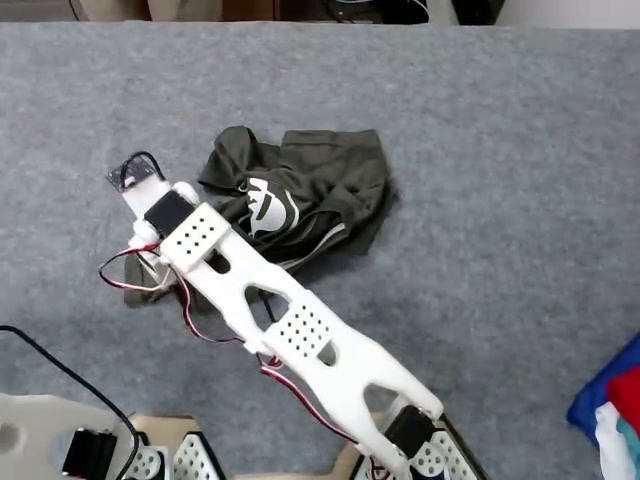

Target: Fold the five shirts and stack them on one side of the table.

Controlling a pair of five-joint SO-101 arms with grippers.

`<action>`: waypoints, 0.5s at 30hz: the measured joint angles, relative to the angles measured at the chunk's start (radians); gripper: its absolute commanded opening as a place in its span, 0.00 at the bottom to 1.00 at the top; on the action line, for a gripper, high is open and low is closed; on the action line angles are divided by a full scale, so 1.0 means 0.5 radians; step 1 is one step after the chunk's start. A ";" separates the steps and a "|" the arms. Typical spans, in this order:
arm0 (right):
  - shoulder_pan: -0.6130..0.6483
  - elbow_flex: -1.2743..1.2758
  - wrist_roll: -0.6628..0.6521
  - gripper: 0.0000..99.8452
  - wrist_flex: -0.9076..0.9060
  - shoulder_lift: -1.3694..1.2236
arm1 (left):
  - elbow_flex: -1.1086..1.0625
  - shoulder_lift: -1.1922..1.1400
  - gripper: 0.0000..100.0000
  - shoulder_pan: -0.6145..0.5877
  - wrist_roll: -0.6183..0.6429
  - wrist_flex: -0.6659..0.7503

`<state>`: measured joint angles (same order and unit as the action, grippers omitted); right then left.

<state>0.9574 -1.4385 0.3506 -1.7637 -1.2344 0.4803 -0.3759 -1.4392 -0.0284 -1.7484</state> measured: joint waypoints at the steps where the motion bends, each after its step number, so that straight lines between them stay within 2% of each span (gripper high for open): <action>1: 0.018 -0.018 0.000 0.01 0.000 0.058 | 0.000 0.000 0.08 0.000 0.000 0.000; 8: 0.169 -0.310 0.000 0.01 0.003 0.516 | 0.000 0.000 0.08 0.000 0.000 0.000; 15: 0.482 -0.350 0.000 0.01 0.028 1.019 | 0.000 0.000 0.08 0.000 0.000 0.000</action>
<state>1.1983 -1.6134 0.3506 -1.7499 -0.7250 0.4803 -0.3759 -1.4392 -0.0284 -1.7484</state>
